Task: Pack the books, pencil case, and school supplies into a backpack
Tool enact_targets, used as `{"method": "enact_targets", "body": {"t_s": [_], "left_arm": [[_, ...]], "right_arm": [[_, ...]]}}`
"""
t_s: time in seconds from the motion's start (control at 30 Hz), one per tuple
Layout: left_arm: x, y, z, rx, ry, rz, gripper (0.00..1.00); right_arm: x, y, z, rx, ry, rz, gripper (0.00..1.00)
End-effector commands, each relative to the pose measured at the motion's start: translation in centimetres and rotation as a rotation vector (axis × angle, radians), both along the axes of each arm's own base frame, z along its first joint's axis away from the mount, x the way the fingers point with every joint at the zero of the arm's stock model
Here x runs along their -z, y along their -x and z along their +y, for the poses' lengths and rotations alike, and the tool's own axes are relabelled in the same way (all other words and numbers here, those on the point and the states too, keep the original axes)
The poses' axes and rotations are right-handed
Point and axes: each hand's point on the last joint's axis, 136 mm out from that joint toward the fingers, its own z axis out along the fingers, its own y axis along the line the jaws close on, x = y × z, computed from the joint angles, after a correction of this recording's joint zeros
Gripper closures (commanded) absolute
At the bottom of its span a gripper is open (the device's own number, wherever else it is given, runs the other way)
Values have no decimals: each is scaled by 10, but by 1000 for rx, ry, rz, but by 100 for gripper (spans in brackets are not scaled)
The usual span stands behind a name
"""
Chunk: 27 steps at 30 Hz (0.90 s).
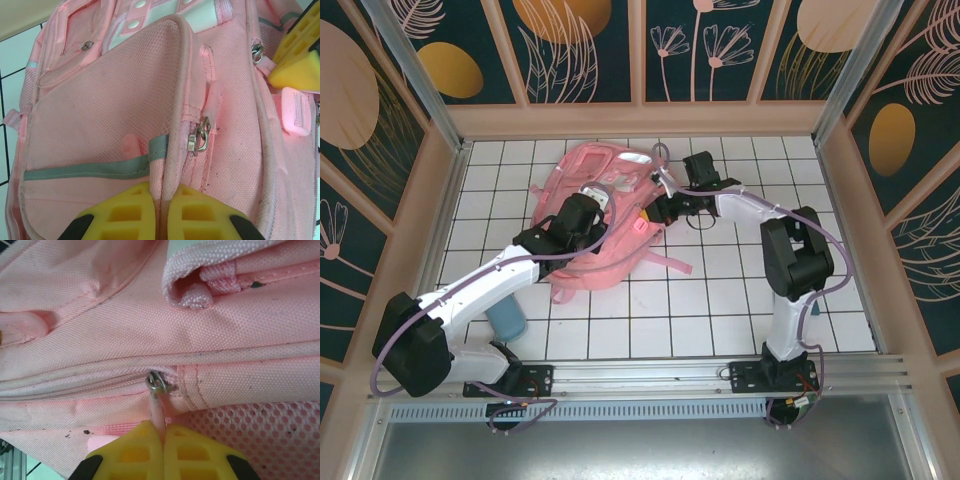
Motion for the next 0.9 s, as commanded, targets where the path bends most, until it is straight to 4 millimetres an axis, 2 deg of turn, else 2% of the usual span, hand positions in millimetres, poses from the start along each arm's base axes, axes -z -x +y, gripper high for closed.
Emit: {"method": "enact_targets", "body": {"t_s": [0.0, 0.17, 0.37, 0.63, 0.87], "left_arm": [[-31, -15, -11, -18, 94, -98, 100], [-27, -16, -14, -10, 94, -92, 100], [-27, -18, -18, 0, 108, -96, 100], [-24, -23, -35, 28, 163, -81, 100], [-27, -30, -44, 37, 195, -89, 100]], "right_arm": [[-32, -6, -9, 26, -3, -111, 100], [-43, 0, -10, 18, -1, -104, 100], [-40, 14, -4, 9, -1, -58, 100], [-58, 64, 25, -57, -94, -63, 100], [-50, 105, 54, -96, -85, -37, 100]]}}
